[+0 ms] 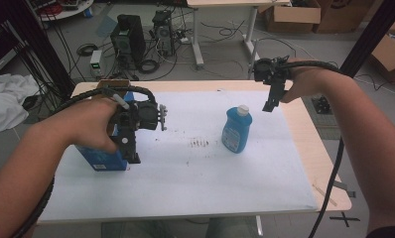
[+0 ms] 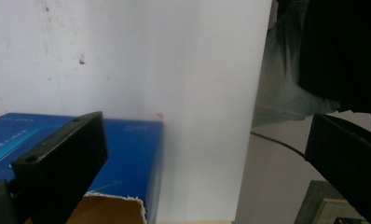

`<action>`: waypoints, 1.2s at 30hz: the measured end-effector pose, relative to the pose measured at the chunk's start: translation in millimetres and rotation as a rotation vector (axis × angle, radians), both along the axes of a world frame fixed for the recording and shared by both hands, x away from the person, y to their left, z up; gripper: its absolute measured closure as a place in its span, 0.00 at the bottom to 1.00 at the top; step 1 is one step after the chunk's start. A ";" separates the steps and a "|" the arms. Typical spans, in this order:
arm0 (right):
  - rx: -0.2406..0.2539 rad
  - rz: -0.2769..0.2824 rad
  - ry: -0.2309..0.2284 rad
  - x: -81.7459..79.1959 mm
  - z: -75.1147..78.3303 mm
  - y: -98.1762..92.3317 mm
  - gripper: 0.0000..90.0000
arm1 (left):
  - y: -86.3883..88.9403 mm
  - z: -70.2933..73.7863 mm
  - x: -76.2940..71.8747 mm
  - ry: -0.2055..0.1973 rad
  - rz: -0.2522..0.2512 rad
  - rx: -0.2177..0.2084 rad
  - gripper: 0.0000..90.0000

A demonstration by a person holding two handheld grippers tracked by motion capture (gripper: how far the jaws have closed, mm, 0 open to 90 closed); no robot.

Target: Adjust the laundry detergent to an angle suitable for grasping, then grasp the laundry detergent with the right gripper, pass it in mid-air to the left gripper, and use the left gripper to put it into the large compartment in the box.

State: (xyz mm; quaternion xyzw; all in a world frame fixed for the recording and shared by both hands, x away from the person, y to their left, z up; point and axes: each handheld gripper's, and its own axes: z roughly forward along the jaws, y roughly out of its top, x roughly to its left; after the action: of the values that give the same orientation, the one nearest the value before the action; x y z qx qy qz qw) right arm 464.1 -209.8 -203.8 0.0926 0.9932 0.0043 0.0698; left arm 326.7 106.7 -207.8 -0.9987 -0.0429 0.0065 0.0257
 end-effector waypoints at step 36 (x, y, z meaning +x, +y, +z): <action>0.000 -0.015 -0.004 2.9 -2.5 -17.5 0.00 | -8.4 -5.9 14.1 0.003 0.001 -0.020 0.00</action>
State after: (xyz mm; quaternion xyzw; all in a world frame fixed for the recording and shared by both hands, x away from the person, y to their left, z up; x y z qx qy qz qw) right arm 467.0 -227.3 -206.4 0.1002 0.9924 0.0037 0.0719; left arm 340.8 98.3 -213.7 -0.9989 -0.0435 0.0083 0.0160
